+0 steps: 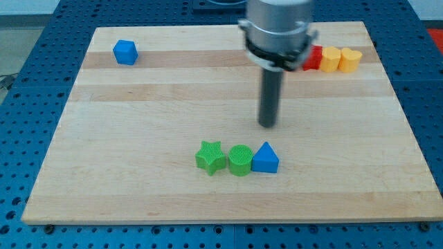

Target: Push the triangle slightly to up

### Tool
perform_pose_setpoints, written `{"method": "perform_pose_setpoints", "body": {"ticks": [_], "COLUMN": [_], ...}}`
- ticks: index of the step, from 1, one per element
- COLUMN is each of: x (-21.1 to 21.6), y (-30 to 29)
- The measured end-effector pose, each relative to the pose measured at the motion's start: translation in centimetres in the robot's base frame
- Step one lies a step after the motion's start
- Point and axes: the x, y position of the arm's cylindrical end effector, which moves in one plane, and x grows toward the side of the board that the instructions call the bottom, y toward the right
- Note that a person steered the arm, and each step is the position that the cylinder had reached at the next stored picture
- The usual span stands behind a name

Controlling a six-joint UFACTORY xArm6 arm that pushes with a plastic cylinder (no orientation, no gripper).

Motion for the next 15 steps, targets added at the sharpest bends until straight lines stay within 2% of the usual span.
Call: {"method": "perform_pose_setpoints", "body": {"ticks": [1,2,4,5,6,7,8,9,10,11,12,13,15], "x": [3.2,11.3,13.9,12.3,6.0,2.3,2.2,5.0,10.1,11.3,10.8,6.7,-5.8], "y": [2.2,2.7,-0.2,-0.4,-0.4,-0.4,-0.5,1.8,3.5,1.8,-1.8,-4.5,-8.1]}}
